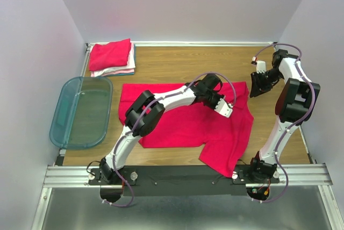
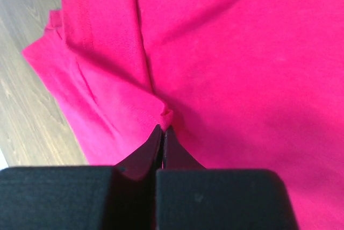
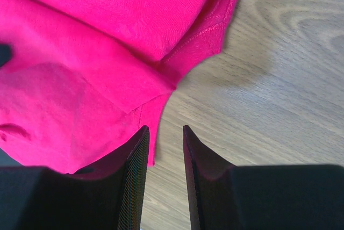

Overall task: Fold and stack the t-shirts
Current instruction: Fold the flattened tshirt in 1/3 of the way

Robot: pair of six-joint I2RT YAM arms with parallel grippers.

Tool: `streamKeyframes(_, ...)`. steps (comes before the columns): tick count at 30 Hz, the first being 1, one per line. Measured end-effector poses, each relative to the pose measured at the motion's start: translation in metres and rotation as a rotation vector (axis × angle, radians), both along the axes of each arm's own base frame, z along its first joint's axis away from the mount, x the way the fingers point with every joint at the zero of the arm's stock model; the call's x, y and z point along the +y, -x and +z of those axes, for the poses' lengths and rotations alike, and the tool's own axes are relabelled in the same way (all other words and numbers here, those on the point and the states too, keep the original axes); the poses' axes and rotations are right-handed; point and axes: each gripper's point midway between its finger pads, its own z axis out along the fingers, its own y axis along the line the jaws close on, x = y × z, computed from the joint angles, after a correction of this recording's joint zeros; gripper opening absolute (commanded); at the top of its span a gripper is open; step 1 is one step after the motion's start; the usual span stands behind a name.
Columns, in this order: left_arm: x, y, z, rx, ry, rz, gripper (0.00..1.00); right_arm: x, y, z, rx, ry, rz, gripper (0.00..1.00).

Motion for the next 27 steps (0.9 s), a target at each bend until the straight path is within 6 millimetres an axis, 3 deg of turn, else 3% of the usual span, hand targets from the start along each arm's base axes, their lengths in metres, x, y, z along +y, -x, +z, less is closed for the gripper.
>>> streamKeyframes(5,0.012,0.009,0.024,-0.002,0.028,-0.020,0.01,0.000,0.000,0.000,-0.003,0.002,0.007,0.38)
streamKeyframes(8,0.017,0.014,0.029,-0.005,0.028,-0.039,0.01,-0.001,0.000,0.000,-0.006,0.004,0.013,0.38)
streamKeyframes(21,0.045,0.045,0.004,0.095,-0.076,-0.167,0.00,0.000,0.006,0.003,0.000,0.004,0.041,0.38)
streamKeyframes(27,0.059,0.047,0.000,0.143,-0.094,-0.175,0.00,0.002,0.014,0.000,0.025,-0.005,0.061,0.35)
